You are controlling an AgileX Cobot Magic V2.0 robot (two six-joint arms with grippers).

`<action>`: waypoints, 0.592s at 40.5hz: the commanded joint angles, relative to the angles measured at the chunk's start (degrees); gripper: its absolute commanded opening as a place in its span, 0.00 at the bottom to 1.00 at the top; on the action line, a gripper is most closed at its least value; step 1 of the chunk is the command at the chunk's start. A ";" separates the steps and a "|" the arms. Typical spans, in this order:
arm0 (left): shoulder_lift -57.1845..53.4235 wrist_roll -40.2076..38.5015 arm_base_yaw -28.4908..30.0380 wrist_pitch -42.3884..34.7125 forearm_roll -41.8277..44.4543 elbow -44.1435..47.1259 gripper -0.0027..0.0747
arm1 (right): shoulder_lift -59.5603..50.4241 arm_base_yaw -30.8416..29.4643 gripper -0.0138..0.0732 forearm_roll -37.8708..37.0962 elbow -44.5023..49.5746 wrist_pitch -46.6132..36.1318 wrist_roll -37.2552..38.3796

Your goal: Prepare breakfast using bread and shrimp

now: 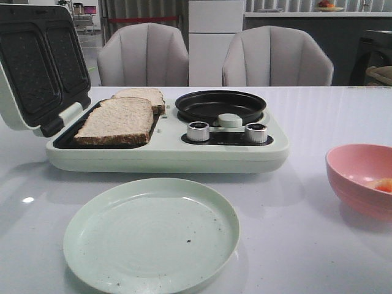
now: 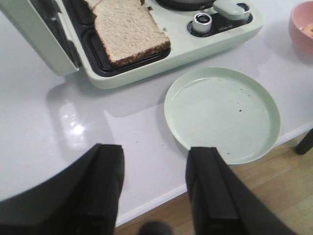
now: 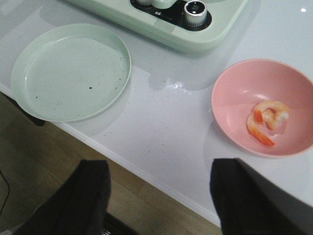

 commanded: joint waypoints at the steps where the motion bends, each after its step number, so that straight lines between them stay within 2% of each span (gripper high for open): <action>1: 0.07 -0.22 -0.31 -0.83 2.70 -1.55 0.50 | -0.05 0.05 0.78 0.56 -1.50 -2.65 0.18; 10: 5.25 -1.54 -0.31 12.96 7.55 -4.21 0.50 | -0.05 0.05 0.78 0.56 -1.50 -1.90 0.18; 19: 13.62 -1.54 -0.31 13.86 7.44 -7.39 0.50 | -0.05 0.05 0.78 0.56 -1.50 -1.90 0.18; 24: 19.95 -1.54 0.06 16.12 7.56 -9.33 0.39 | -0.05 0.05 0.78 0.56 -1.50 -1.90 0.18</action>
